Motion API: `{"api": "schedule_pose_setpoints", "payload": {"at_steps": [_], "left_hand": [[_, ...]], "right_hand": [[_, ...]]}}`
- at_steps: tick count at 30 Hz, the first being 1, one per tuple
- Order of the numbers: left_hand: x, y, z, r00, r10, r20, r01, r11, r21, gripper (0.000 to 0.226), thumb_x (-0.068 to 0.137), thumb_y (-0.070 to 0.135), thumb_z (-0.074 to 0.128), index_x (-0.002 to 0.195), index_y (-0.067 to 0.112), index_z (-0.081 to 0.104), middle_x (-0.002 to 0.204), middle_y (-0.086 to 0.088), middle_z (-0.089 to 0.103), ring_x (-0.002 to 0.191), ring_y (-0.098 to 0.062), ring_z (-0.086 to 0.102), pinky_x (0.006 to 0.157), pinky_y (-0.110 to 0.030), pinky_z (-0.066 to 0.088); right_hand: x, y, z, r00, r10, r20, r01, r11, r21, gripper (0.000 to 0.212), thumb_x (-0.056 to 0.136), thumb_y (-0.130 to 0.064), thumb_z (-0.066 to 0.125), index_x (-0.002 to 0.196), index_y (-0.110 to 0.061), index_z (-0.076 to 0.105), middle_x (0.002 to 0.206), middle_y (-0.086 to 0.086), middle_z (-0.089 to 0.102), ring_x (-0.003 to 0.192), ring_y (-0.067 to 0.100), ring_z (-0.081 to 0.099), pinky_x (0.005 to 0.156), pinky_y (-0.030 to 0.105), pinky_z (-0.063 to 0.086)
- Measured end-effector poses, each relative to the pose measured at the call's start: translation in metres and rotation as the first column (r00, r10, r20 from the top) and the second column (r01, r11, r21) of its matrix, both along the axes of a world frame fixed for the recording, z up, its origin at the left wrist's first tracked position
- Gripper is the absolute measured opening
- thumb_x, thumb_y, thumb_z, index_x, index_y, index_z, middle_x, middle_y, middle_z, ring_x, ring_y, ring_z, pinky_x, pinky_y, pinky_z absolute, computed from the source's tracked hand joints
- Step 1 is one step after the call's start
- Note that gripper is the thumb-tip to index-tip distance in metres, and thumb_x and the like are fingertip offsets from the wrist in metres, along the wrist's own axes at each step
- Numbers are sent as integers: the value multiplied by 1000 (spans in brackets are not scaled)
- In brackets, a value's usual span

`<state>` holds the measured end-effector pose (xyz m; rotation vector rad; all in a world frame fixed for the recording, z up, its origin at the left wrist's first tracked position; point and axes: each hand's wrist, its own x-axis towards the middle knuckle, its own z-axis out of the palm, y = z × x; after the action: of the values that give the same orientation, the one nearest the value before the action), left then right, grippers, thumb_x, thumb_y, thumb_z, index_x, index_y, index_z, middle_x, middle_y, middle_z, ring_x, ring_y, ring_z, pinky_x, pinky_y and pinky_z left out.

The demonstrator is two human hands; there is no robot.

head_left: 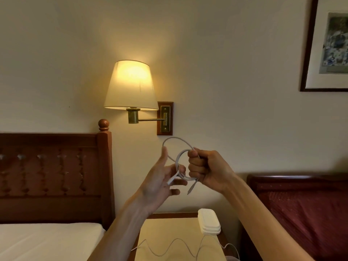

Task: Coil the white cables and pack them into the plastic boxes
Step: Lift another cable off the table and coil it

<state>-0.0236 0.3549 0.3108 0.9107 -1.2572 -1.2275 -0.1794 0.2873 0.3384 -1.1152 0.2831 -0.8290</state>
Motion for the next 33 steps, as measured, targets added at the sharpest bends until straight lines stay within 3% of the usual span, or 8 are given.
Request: {"api": "schedule_pose_setpoints", "payload": {"at_steps": [3,8,13,17,20,22,25,33], "left_hand": [[-9,2,-4,890,235,391,-160,964,-214,28,101,35,49,102,10,62,94,-15,67,77,-17,64,69,-32,51],[-15,4,-15,669,479,568,-270,869,-415,27,105,15,38,97,16,63,70,0,66,53,-9,57,53,-18,45],[-24,9,-59,497,506,705,-249,861,-443,35,104,16,37,77,30,54,75,14,52,71,-4,49,62,-13,36],[-16,9,-64,722,122,681,-100,992,-73,41,105,39,28,85,24,60,75,8,51,74,-9,46,73,-30,41],[5,13,-26,726,-137,674,-7,979,206,90,82,73,-6,123,22,56,115,-2,58,109,-17,51,102,-38,33],[19,10,2,756,120,644,-206,977,60,98,77,73,-9,139,22,47,135,-4,55,123,-21,48,106,-37,28],[28,-1,25,788,528,318,-450,845,-288,61,91,65,24,116,25,62,116,-1,66,104,-17,61,93,-38,49],[11,-4,23,950,254,180,-211,951,-225,41,95,49,50,83,12,62,64,3,48,71,-18,53,77,-36,48]], "right_hand": [[2,-6,6,995,-80,-57,77,996,-53,44,104,-19,26,66,-16,47,51,-5,24,42,9,19,44,24,20],[11,-13,15,980,-178,-92,166,979,-121,44,105,-19,24,67,-15,45,48,-5,26,41,10,21,41,22,23],[11,-26,40,967,-256,-15,248,948,-201,42,106,-20,24,69,-15,44,49,-6,28,41,9,22,40,22,26],[13,-28,38,963,-257,-77,230,938,-258,43,106,-21,25,69,-15,45,51,-5,28,44,9,22,43,22,24],[13,-26,27,973,-193,-127,153,950,-272,44,106,-21,25,68,-15,46,53,-4,27,46,10,22,45,23,24],[12,-23,23,979,-137,-148,95,960,-265,44,106,-22,25,68,-15,46,53,-4,27,45,10,22,44,22,26],[15,-15,18,983,-73,-167,25,961,-276,44,106,-21,26,67,-15,46,54,-3,27,46,10,23,44,22,27],[19,-1,10,966,-131,-222,43,931,-362,42,106,-24,28,72,-12,51,56,-1,29,49,13,26,51,26,30]]}}
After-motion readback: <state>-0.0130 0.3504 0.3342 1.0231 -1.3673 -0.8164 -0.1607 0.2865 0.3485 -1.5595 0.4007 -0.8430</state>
